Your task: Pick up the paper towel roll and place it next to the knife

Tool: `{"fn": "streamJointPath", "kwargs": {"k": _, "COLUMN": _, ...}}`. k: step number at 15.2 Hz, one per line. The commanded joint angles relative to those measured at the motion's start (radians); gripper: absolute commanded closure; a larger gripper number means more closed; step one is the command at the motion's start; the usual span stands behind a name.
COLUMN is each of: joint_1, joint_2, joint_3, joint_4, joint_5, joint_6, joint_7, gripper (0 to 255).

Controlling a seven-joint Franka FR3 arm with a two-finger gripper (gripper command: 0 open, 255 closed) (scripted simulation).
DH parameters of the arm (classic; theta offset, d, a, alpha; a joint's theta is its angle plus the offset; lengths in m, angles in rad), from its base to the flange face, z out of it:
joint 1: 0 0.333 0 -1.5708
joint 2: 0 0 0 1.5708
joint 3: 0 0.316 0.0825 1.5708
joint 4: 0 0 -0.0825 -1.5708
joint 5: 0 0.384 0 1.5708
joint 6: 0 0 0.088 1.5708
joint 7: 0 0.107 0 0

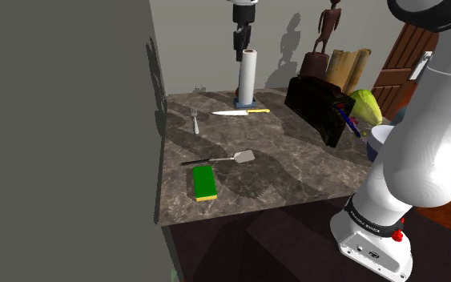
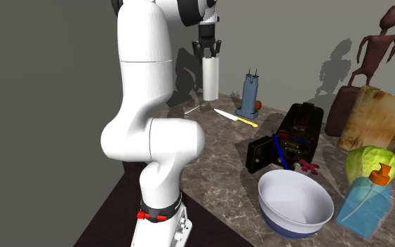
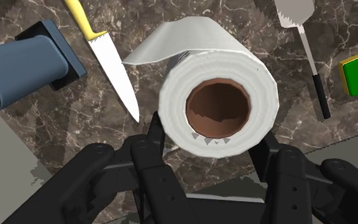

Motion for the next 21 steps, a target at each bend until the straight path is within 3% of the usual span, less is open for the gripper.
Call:
{"fn": "streamJointPath", "kwargs": {"k": 1, "joint_1": 0.0, "joint_2": -0.004, "joint_3": 0.0, "joint_4": -0.034, "joint_5": -0.001, "joint_6": 0.031, "joint_7": 0.0, "gripper": 255}}
{"fn": "streamJointPath", "kwargs": {"k": 21, "joint_1": 0.002, "joint_2": 0.011, "joint_3": 0.002, "joint_4": -0.285, "joint_5": 0.003, "joint_6": 0.296, "joint_7": 0.002, "gripper": 255}}
